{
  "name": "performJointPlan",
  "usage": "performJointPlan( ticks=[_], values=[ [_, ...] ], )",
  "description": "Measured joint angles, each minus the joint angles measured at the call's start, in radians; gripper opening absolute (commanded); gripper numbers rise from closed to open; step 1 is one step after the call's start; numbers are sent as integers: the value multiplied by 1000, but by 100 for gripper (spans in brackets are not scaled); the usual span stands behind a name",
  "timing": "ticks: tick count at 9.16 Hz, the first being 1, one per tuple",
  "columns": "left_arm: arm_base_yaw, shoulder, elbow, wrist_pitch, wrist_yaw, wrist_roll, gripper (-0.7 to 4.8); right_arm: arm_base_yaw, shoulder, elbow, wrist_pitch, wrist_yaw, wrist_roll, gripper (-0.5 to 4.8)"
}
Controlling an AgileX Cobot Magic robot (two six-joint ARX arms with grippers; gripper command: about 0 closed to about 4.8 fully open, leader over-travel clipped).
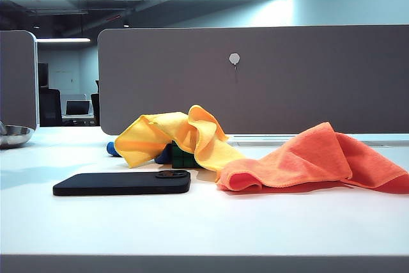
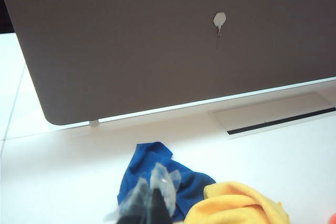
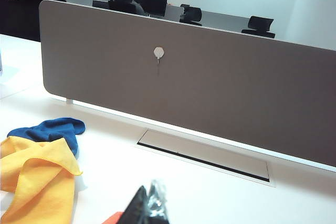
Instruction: Pick up a rag that is the same color as the top surface of the Rubik's Cube and cover the cube with it.
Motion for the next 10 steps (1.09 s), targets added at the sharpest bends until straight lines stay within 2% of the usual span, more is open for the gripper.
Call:
performJointPlan(
  ticks=[2, 5, 8, 10],
  values=[
    [30, -59, -52, 0, -10, 0, -6, 0, -33, -41, 0, 2, 3, -1],
    [131, -237, -204, -31, -16, 0, -6, 0, -102, -153, -2, 3, 5, -1],
    [158, -332, -284, -30, -16, 0, -6, 0, -173, -217, -2, 3, 13, -1],
    [159, -469, -396, -51, -17, -28, -6, 0, -227, -244, -16, 29, 58, -1]
  ],
)
